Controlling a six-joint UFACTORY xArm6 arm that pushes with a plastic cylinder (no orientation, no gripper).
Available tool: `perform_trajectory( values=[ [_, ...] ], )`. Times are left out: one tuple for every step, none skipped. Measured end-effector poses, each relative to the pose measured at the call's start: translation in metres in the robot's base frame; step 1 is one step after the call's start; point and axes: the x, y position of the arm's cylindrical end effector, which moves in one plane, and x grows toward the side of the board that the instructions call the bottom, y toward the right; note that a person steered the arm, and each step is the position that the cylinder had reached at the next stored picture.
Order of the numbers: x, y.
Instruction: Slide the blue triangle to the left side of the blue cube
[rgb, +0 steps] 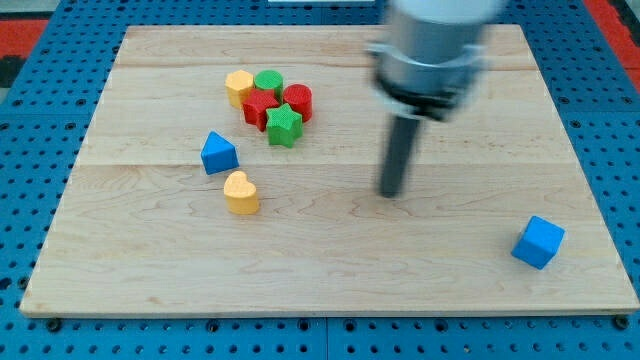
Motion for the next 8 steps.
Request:
perform_trajectory(
  values=[
    [-0.008, -0.081],
    [-0.049, -0.089],
    [-0.088, -0.136],
    [-0.070, -0.174],
    [-0.029, -0.089],
    [-0.003, -0.034],
    [-0.003, -0.057],
    [-0.024, -0.096]
  ],
)
